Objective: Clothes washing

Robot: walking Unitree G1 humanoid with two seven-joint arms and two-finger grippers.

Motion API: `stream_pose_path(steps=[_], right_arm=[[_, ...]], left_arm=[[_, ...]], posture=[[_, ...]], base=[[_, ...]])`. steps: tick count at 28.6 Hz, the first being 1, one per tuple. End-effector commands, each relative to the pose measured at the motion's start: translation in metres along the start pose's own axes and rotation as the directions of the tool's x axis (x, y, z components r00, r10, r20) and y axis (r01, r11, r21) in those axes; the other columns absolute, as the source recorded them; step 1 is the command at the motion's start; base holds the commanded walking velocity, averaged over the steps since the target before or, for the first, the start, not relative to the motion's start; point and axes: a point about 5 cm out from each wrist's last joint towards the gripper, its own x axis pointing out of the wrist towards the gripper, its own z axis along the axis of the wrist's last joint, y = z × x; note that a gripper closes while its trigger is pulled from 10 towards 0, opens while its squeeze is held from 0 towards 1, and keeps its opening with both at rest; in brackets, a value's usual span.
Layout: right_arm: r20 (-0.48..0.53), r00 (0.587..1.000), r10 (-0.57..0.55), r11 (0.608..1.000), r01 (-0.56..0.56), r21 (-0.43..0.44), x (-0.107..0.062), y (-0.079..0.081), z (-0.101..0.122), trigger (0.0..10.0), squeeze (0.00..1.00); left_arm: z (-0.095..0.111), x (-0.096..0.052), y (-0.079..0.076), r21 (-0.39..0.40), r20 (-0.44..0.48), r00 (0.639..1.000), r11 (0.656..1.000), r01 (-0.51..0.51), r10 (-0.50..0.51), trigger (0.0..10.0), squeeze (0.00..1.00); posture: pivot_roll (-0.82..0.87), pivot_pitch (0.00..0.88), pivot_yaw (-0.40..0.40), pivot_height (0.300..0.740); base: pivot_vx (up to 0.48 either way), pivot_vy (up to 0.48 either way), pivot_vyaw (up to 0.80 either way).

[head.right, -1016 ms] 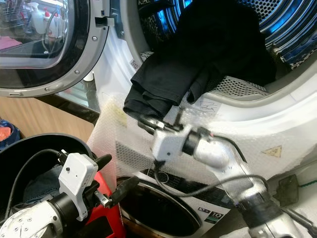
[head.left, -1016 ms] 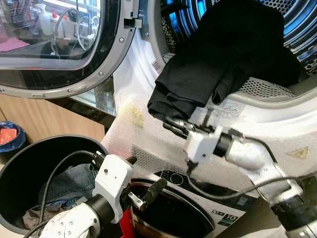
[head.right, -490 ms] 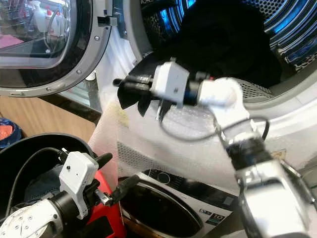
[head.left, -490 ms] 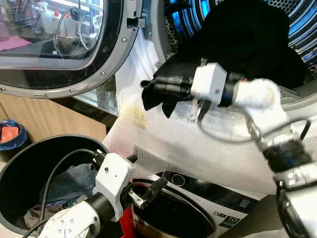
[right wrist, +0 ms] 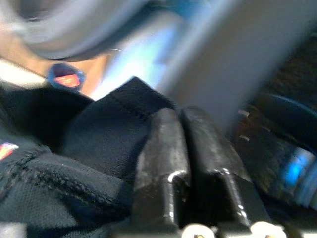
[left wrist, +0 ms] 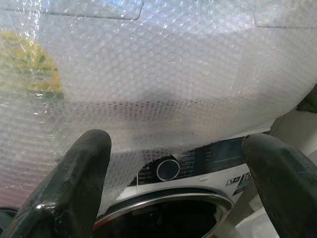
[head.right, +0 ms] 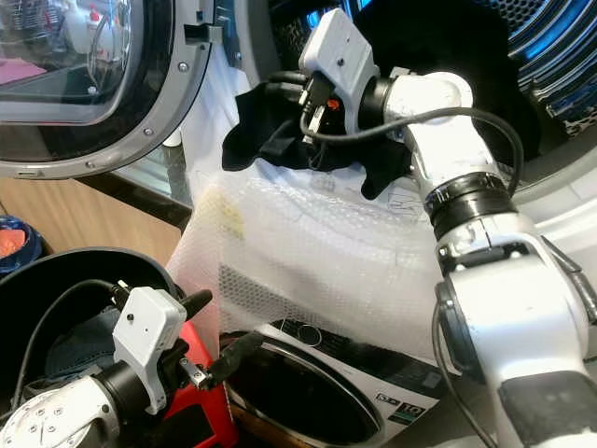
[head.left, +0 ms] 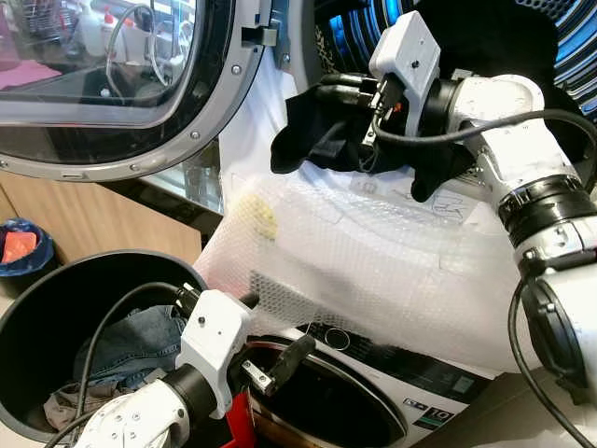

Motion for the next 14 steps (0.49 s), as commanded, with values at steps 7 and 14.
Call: stream_pose_path(steps=[7,14], right_arm=[[-0.08,0.883,-0.463,0.88,0.468,0.074,-0.019,-0.046,0.016,10.0,0.0],[-0.18,0.705,-0.686,0.692,0.709,0.138,-0.029,-0.059,0.01,10.0,0.0]], left_arm=[[0.001,-0.001,-0.003,0.007,0.008,1.0,1.0,-0.007,0.007,10.0,0.0],[0.0,-0.002,-0.003,0.003,0.002,1.0,1.0,0.003,-0.003,10.0,0.0]], posture=[[0.09,0.056,-0.177,0.74],[0.08,0.06,-0.167,0.74]], base=[[0.0,0.0,0.0],[0.0,0.0,0.0]])
